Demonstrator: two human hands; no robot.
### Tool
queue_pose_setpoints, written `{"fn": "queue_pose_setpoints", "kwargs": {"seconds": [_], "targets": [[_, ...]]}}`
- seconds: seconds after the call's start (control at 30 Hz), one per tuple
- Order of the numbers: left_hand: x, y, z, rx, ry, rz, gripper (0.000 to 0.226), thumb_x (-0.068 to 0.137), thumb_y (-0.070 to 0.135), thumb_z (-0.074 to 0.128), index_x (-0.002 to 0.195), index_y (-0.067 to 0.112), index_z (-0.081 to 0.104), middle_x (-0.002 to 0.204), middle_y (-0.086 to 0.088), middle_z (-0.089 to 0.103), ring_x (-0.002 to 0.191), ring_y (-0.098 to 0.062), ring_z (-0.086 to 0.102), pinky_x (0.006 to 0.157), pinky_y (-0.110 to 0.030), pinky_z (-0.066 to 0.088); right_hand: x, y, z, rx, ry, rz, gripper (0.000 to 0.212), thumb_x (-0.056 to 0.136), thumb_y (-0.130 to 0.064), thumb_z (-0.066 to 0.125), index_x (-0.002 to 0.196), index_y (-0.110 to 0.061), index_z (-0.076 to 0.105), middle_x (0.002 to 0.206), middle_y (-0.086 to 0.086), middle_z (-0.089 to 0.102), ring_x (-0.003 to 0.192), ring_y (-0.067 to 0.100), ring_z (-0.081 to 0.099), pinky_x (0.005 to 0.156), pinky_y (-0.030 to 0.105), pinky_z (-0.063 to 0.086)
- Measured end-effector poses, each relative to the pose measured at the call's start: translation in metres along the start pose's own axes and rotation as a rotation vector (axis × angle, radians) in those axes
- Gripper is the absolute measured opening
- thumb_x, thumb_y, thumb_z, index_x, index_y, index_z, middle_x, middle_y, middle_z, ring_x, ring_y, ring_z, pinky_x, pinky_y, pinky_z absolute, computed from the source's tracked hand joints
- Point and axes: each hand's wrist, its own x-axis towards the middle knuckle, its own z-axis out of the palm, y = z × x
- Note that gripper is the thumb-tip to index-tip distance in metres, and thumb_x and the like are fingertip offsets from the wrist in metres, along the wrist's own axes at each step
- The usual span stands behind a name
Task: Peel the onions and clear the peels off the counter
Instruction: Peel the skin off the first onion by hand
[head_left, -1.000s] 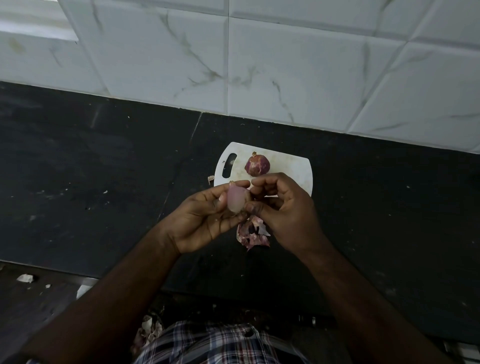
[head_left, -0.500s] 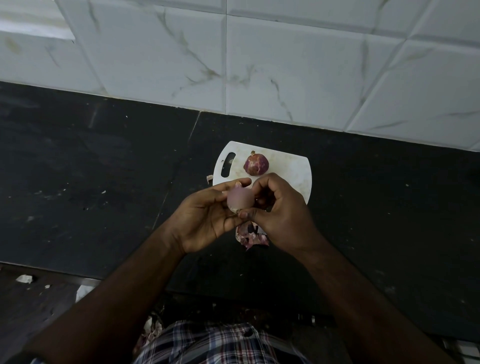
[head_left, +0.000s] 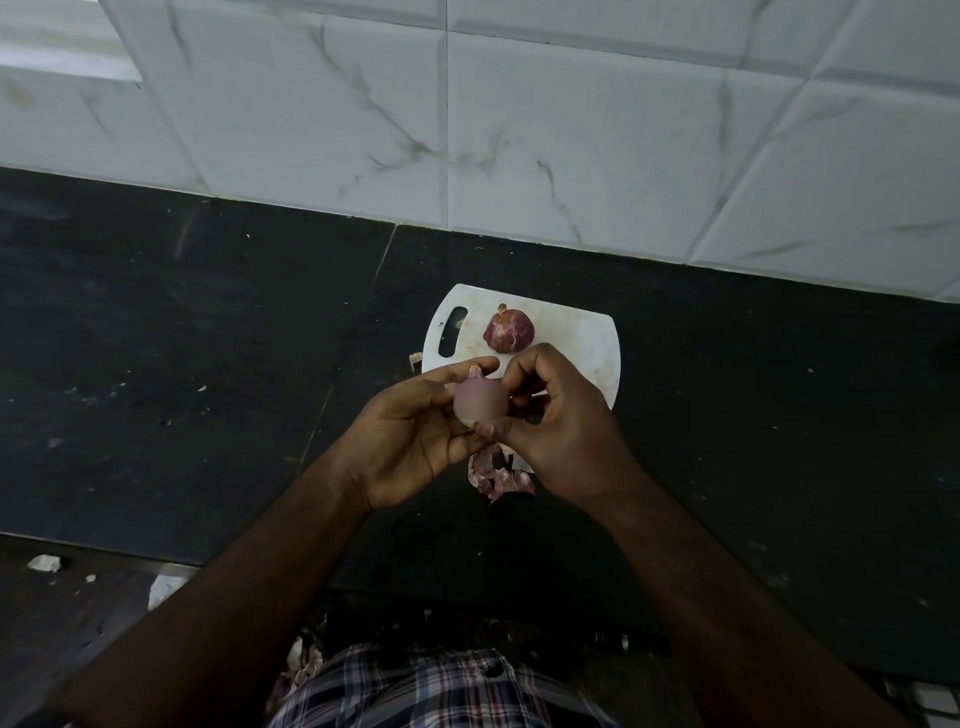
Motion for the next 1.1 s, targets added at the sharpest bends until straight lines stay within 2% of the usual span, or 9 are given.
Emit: {"fn": "queue_pose_setpoints", "kwargs": {"seconds": [0.2, 0.3, 0.47, 0.6, 0.73, 0.9, 1.0, 1.1], "targets": [[0.0007, -0.0011, 0.0030, 0.010, 0.025, 0.016, 0.046, 0.091, 0.009, 0.049, 0.136, 0.000, 0.053, 0.120, -0.018, 0.068, 0.103, -0.028, 0.071, 0.080, -0.034, 0.061, 0.0005, 0.0010, -0.0011, -0.033, -0.041, 0.023, 0.035, 0.072, -0.005, 0.083, 0.087, -0.019, 0.054, 0.081, -0.013, 0.056, 0.077, -0.006, 0.055, 0.066, 0.009, 0.045], [0.0010, -0.0013, 0.0016, 0.001, 0.046, 0.021, 0.042, 0.093, 0.008, 0.048, 0.133, 0.001, 0.056, 0.121, -0.020, 0.068, 0.104, -0.030, 0.071, 0.083, -0.036, 0.061, 0.0006, 0.0019, -0.0016, -0.027, -0.030, 0.030, 0.037, 0.074, -0.003, 0.082, 0.082, -0.023, 0.052, 0.076, -0.011, 0.057, 0.073, -0.004, 0.056, 0.065, 0.009, 0.045], [0.0024, -0.0003, 0.0025, 0.020, 0.052, 0.022, 0.042, 0.092, 0.008, 0.048, 0.133, 0.001, 0.056, 0.122, -0.020, 0.068, 0.108, -0.032, 0.069, 0.083, -0.036, 0.061, 0.0016, 0.0008, -0.0012, 0.032, 0.010, 0.013, 0.046, 0.072, -0.001, 0.082, 0.085, -0.031, 0.049, 0.091, -0.009, 0.057, 0.089, -0.001, 0.058, 0.071, 0.011, 0.049], [0.0025, -0.0005, 0.0051, 0.020, 0.059, 0.021, 0.042, 0.090, 0.009, 0.051, 0.131, 0.002, 0.057, 0.121, -0.020, 0.068, 0.105, -0.030, 0.070, 0.080, -0.035, 0.061, 0.0020, 0.0040, -0.0011, 0.008, 0.014, 0.011, 0.040, 0.071, -0.003, 0.084, 0.088, -0.024, 0.054, 0.089, -0.011, 0.058, 0.086, -0.001, 0.057, 0.072, 0.008, 0.047], [0.0029, -0.0016, 0.0047, 0.024, 0.059, 0.029, 0.043, 0.091, 0.008, 0.050, 0.133, 0.001, 0.055, 0.120, -0.021, 0.068, 0.104, -0.030, 0.070, 0.083, -0.035, 0.061, 0.0017, 0.0061, -0.0018, -0.015, 0.010, 0.028, 0.034, 0.071, -0.005, 0.083, 0.088, -0.015, 0.056, 0.084, -0.010, 0.058, 0.079, 0.002, 0.058, 0.070, 0.016, 0.050], [0.0034, -0.0038, 0.0035, 0.034, 0.056, 0.033, 0.041, 0.092, 0.007, 0.052, 0.132, 0.001, 0.057, 0.121, -0.021, 0.067, 0.104, -0.030, 0.069, 0.087, -0.038, 0.061, 0.0025, 0.0052, -0.0042, -0.064, -0.044, 0.029, 0.034, 0.073, -0.004, 0.081, 0.082, -0.022, 0.053, 0.080, -0.006, 0.063, 0.079, 0.010, 0.062, 0.072, 0.030, 0.056], [0.0035, -0.0030, 0.0018, 0.046, 0.068, 0.042, 0.040, 0.092, 0.008, 0.052, 0.131, 0.002, 0.057, 0.122, -0.022, 0.067, 0.105, -0.030, 0.070, 0.089, -0.038, 0.060, 0.0022, 0.0044, -0.0045, -0.061, -0.040, 0.016, 0.034, 0.075, -0.003, 0.079, 0.079, -0.023, 0.052, 0.075, -0.008, 0.059, 0.076, 0.008, 0.060, 0.071, 0.026, 0.054], [0.0035, -0.0006, 0.0005, 0.066, 0.067, 0.041, 0.040, 0.094, 0.007, 0.051, 0.134, 0.002, 0.056, 0.124, -0.022, 0.067, 0.106, -0.030, 0.070, 0.092, -0.038, 0.059, 0.0020, 0.0034, -0.0052, 0.004, -0.015, 0.008, 0.033, 0.075, -0.005, 0.081, 0.087, -0.017, 0.053, 0.084, -0.008, 0.058, 0.082, 0.004, 0.058, 0.071, 0.017, 0.052]]}}
